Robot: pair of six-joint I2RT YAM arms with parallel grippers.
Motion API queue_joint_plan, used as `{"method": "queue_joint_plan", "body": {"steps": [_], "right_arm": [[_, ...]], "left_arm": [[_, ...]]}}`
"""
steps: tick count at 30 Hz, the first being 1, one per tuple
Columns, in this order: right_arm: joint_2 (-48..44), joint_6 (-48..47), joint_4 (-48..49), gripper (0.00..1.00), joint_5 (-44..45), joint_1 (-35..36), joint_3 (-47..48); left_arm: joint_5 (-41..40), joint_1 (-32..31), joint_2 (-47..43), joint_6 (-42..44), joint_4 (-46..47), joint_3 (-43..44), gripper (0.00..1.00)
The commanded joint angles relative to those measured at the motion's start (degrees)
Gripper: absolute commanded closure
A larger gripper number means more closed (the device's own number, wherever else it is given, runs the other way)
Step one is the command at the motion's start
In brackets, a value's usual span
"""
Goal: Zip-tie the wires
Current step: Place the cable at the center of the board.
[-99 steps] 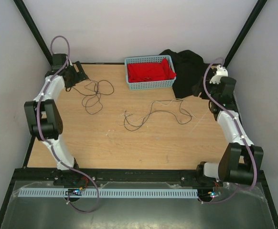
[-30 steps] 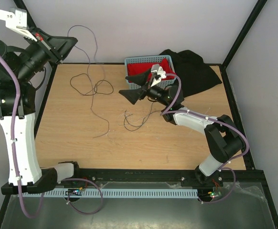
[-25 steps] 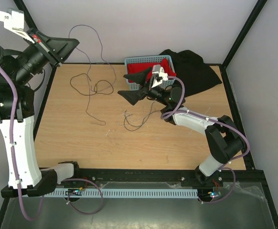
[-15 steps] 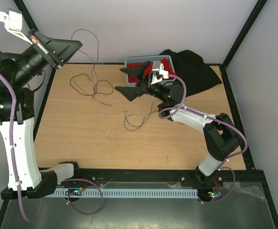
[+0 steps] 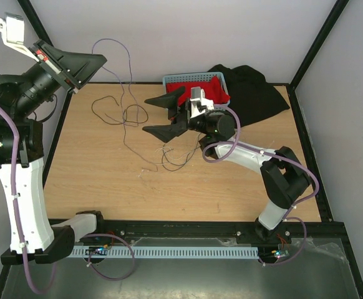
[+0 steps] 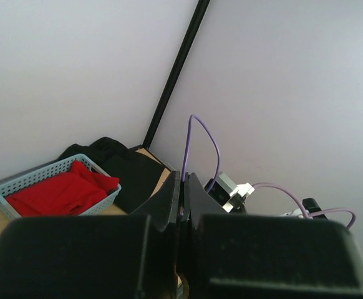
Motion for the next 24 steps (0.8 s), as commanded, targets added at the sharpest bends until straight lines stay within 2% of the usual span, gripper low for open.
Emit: {"method": "queue_joint_plan", "body": {"steps": [1, 11, 22, 24], "right_arm": [[1.1, 3.3, 4.9, 0.0, -1.9, 0.8, 1.9], [3.9, 4.4, 7.9, 0.01, -4.8, 3.5, 3.3], [11.7, 2.2, 6.0, 0.04, -0.4, 4.2, 10.9], [12.8, 2.5, 6.0, 0.07, -0.1, 4.2, 11.8]], "left_arm": [[0.6, -0.2, -0.3, -1.1, 2.4, -0.5, 1.0], [0.5, -0.2, -0.4, -1.3, 2.6, -0.9, 0.99], [0.6, -0.2, -0.7, -1.4, 2.8, -1.1, 0.99], [0.7, -0.2, -0.7, -1.4, 3.0, -1.1, 0.99]]}}
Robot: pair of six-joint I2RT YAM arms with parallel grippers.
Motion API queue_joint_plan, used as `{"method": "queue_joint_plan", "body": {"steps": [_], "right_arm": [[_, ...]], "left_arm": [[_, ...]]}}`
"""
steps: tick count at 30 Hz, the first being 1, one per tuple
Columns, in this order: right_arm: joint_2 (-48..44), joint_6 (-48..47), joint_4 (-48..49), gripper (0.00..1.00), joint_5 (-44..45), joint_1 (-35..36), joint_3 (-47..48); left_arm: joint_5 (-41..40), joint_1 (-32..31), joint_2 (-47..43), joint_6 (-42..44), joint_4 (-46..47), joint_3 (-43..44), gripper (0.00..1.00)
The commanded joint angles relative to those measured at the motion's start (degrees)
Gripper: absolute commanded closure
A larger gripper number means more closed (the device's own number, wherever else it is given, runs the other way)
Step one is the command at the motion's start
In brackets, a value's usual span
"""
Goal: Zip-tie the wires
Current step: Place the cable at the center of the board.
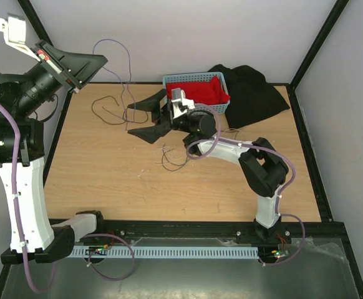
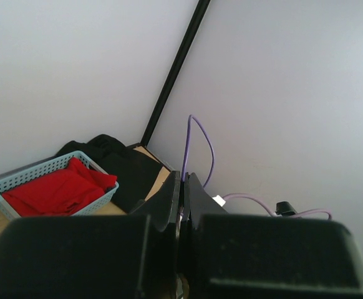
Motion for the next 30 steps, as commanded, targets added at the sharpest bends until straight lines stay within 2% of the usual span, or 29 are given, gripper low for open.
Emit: {"method": "queue_joint_plan", "body": {"steps": [1, 3, 6, 9, 14, 17, 20, 22, 24, 27, 30], "right_arm": [[2.1, -0.3, 1.8, 0.1, 1.4, 0.4, 3.2], [2.5, 0.5, 3.0, 0.19, 1.1, 0.4, 3.3], [1.7, 0.5, 4.0, 0.48, 0.6, 0.3, 2.1], [-1.3, -1.7, 3.9, 0.69, 1.0, 0.3, -1.7], [-7.3, -4.1, 1.1, 0.87, 1.5, -1.2, -9.4], [-11.5, -0.6, 0.2, 0.99, 2.6, -4.6, -14.6], [-15.9, 2.7, -2.0, 1.0, 3.2, -8.3, -17.9], [-19.6, 0.4, -10.5, 1.0, 3.1, -9.9, -18.1], [-24.1, -8.0, -26.2, 1.0, 4.1, -10.1, -16.1], [-29.4, -20.7, -52.0, 1.0, 12.9, -10.0, -10.4], [-32.5, -27.8, -65.0, 1.0, 20.2, -10.0, -6.5]], "left_arm": [[0.7, -0.2, -0.7, -0.5, 2.8, -0.1, 0.99], [0.8, -0.2, -0.7, -0.3, 2.8, -0.1, 0.99], [0.7, -0.2, -0.7, -0.2, 2.9, -0.1, 0.99], [0.6, -0.1, -0.6, 0.0, 2.8, -0.3, 0.99], [-0.7, -0.1, -0.1, 2.0, 1.8, -0.7, 0.99], [-2.6, -0.1, 0.3, 5.2, -1.2, -0.8, 0.99], [-3.9, 0.1, 0.0, 7.5, -2.9, -2.9, 0.99], [-5.0, 0.1, -0.7, 9.9, -4.0, -5.6, 0.99], [-7.3, 0.1, -2.0, 13.4, -5.8, -8.5, 0.99], [-11.1, -0.1, -3.9, 21.2, -7.9, -11.8, 0.99], [-18.0, -0.9, -6.9, 28.9, -7.8, -15.2, 0.99]]}}
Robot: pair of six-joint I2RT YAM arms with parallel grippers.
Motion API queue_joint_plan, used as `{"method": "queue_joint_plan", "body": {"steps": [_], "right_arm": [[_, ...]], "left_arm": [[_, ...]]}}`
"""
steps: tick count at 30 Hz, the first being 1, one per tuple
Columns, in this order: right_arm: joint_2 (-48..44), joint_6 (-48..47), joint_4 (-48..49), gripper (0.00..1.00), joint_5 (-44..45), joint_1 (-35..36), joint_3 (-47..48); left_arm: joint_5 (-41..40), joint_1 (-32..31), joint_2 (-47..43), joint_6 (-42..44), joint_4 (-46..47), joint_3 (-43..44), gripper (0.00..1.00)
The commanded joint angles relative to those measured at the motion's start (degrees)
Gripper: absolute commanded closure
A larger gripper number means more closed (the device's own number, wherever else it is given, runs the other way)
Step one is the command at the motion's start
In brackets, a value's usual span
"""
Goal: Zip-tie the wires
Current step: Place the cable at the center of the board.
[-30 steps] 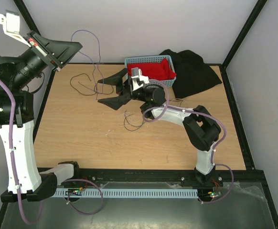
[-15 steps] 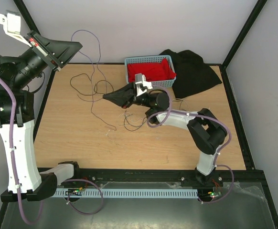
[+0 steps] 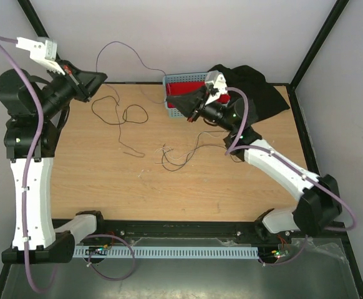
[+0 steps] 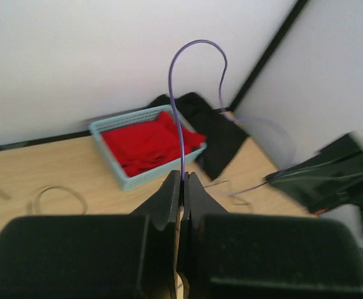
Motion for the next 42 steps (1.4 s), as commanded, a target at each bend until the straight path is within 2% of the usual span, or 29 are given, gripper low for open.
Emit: {"method": "queue_joint_plan", "body": {"steps": [1, 4, 8, 11, 16, 20, 25, 32, 36, 40, 42], "right_arm": [[-5.1, -14.8, -28.9, 1.0, 11.5, 0.4, 6.2], [-6.3, -17.0, -36.6, 1.0, 17.3, 0.3, 8.0], [-8.7, -17.5, -46.2, 1.0, 32.6, 0.2, 9.5], [-12.4, -17.4, -49.1, 1.0, 41.7, -0.5, 7.8], [-17.1, -17.8, -54.5, 1.0, 51.0, -2.8, 8.2], [-19.3, -19.6, -58.0, 1.0, 58.2, -3.6, 9.6], [-21.4, -21.7, -59.6, 1.0, 65.0, -6.2, 10.3], [-22.4, -22.7, -59.9, 1.0, 67.0, -12.3, 10.5], [-20.7, -23.4, -60.1, 1.0, 67.7, -15.9, 8.5], [-19.1, -23.4, -61.2, 1.0, 68.7, -22.6, 6.1], [-18.4, -23.0, -61.7, 1.0, 67.8, -25.9, 5.3]], "left_arm": [[-9.2, -0.8, -4.9, 13.9, -0.3, -3.1, 0.99], [-8.5, -1.5, -4.6, 15.7, 0.4, -4.1, 0.99], [-9.6, -6.8, -3.7, 17.7, 1.8, -6.7, 0.97], [-11.1, -12.1, -2.8, 18.3, 4.5, -9.9, 0.95], [-15.3, -20.7, 0.8, 19.7, 7.7, -12.3, 0.93], [-17.0, -25.2, 3.9, 20.1, 10.0, -12.2, 0.93], [-17.1, -29.6, 7.6, 19.8, 11.7, -10.5, 0.92], [-16.7, -35.0, 12.5, 20.2, 13.3, -7.7, 0.88], [-17.4, -35.9, 14.7, 20.4, 13.4, -8.0, 0.75], [-24.3, -35.3, 13.5, 21.0, 13.1, -12.9, 0.47], [-26.7, -34.0, 12.5, 19.8, 12.9, -15.9, 0.41]]}}
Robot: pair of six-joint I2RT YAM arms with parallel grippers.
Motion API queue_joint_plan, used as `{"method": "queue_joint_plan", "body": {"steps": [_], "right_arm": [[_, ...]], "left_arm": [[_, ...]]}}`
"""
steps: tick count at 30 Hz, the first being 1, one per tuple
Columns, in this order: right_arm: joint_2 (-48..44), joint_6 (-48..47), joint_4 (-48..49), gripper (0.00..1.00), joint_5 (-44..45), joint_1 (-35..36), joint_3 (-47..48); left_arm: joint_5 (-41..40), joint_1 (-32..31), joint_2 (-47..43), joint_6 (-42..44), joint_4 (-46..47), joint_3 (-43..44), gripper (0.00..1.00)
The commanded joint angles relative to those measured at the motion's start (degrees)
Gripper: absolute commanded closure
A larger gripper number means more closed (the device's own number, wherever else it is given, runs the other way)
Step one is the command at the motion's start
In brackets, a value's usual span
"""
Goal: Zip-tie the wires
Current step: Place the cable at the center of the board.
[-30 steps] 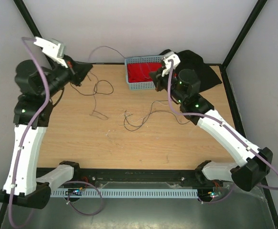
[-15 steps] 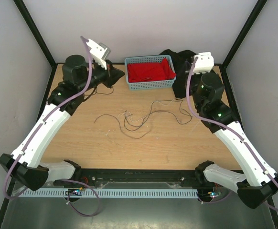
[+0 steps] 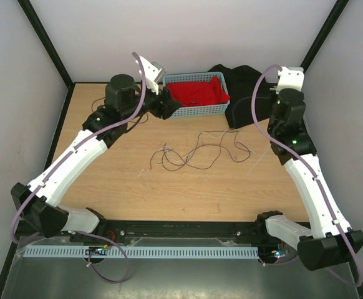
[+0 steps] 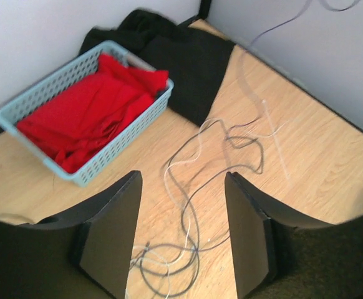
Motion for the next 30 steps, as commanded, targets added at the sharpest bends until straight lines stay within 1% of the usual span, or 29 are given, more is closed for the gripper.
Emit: {"method": "queue_joint_plan", "body": {"steps": [1, 3, 8, 13, 18, 19, 22, 23, 24, 27, 30], "right_arm": [[1.6, -0.1, -2.2, 1.0, 0.2, -6.3, -2.2], [1.7, 0.8, -2.2, 1.0, -2.0, -7.7, -3.3], [3.7, 2.0, -2.2, 1.0, -4.8, -8.2, -6.9], [9.2, 3.6, -1.5, 1.0, -5.4, -8.7, -11.2], [13.5, 5.3, 1.7, 1.0, -7.0, -10.0, -14.0], [14.3, 5.6, 2.1, 1.0, -7.2, -10.2, -14.3], [16.6, 6.1, 2.6, 1.0, -7.1, -10.9, -14.5], [17.2, 6.2, 2.6, 0.97, -7.0, -11.4, -14.6], [17.9, 6.3, 2.5, 0.91, -7.2, -11.8, -14.6], [18.6, 6.6, 1.9, 0.77, -8.8, -13.3, -14.6], [17.8, 6.5, 1.1, 0.54, -10.1, -13.7, -13.6]], "left_arm": [[-6.8, 2.5, -2.3, -1.3, 1.1, -5.9, 0.38], [-7.5, 4.5, -2.8, -3.8, 1.0, -9.2, 0.34], [-7.2, 8.9, -2.6, -8.3, 1.0, -15.5, 0.31], [-7.7, 10.6, -2.6, -10.2, 1.0, -19.1, 0.28], [-8.0, 12.9, -2.6, -13.4, 0.9, -21.6, 0.22], [-7.9, 13.4, -2.7, -13.9, 0.9, -22.0, 0.2], [-8.0, 15.3, -3.5, -15.8, 0.9, -23.3, 0.08], [-8.0, 16.1, -3.8, -16.5, 0.9, -23.7, 0.04], [-8.0, 16.8, -4.3, -17.1, 1.0, -24.0, 0.01], [-8.2, 18.9, -6.2, -17.3, 1.7, -24.9, 0.01], [-11.4, 20.6, -7.6, -17.1, 1.9, -24.8, 0.01]]}}
